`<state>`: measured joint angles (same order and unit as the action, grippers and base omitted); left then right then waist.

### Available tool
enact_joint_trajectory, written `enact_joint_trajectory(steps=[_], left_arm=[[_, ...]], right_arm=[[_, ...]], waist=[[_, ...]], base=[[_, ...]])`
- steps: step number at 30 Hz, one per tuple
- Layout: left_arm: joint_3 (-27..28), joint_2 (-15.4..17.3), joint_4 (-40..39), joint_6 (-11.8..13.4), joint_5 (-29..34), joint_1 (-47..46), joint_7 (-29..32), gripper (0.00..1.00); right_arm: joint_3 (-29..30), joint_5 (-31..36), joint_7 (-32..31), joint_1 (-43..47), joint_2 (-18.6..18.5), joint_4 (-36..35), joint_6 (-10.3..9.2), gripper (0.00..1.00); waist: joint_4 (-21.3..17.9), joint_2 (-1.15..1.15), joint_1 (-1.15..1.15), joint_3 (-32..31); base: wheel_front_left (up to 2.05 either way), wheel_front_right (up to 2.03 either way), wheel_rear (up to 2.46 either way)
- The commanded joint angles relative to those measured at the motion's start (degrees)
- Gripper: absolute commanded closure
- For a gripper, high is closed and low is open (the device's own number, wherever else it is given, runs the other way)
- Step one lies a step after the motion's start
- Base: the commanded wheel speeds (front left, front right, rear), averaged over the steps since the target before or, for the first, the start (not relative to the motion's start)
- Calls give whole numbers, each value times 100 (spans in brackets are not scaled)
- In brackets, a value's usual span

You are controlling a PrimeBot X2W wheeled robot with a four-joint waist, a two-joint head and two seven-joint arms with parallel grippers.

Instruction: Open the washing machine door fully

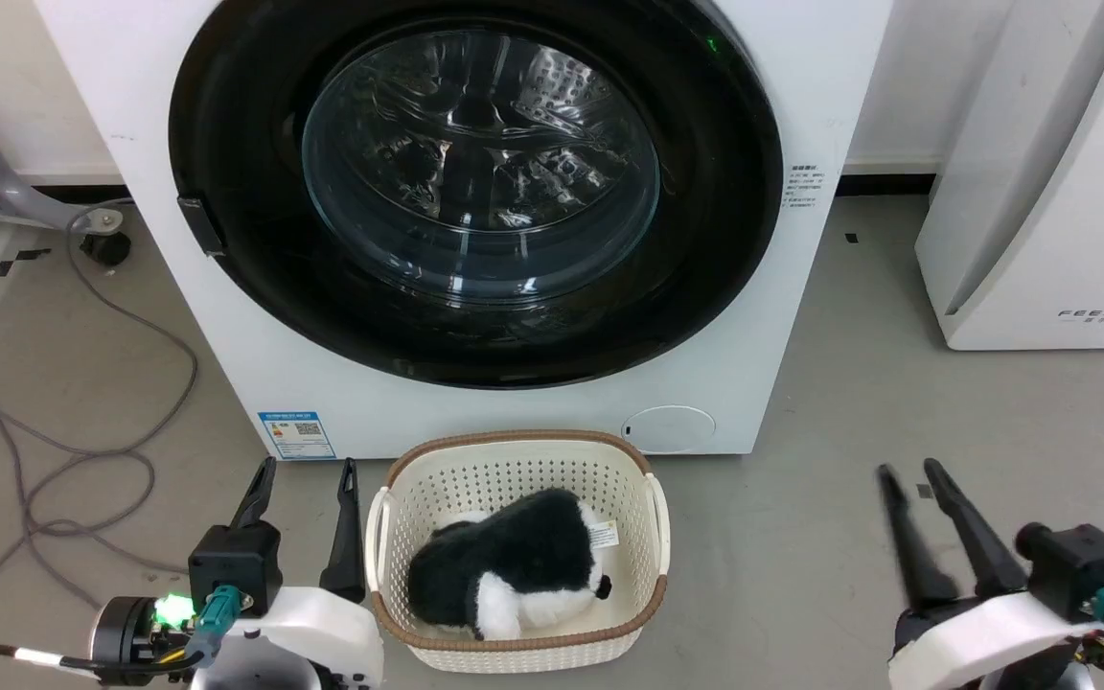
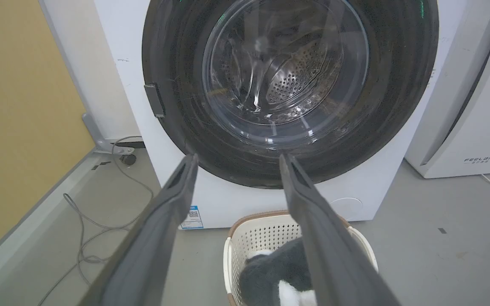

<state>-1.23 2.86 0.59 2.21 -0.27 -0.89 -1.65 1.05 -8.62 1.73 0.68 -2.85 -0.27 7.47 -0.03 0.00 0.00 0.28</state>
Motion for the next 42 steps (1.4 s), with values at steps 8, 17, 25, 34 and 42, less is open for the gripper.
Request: enact_joint_trajectory(steps=[8, 17, 25, 34, 42], left_arm=[[-53, 1, 30, 125, -48, -77, -142, 0], [-103, 1, 22, 222, -50, -165, -250, 0], [-152, 1, -12, 309, -56, -347, -346, 0], [-233, 1, -93, 442, -81, -603, -453, 0], [-276, 1, -171, 554, -110, -842, -549, 0]], right_arm=[[124, -1853, 112, -175, -1, 153, 0, 100], [564, -3267, -133, -583, -1, 637, 1, 100], [906, -3821, -239, -1357, -135, 1065, 1, 100], [1018, -4244, -135, -2388, -446, 1533, 1, 100], [921, -4539, 31, -3444, -768, 2044, 1, 100]], waist=[[11, 0, 0, 34], [51, 0, 0, 161], [138, 0, 0, 440], [250, 0, 0, 871], [389, 0, 0, 1333]], base=[[0, 0, 0], [0, 0, 0], [0, 0, 0], [0, 0, 0], [0, 0, 0]])
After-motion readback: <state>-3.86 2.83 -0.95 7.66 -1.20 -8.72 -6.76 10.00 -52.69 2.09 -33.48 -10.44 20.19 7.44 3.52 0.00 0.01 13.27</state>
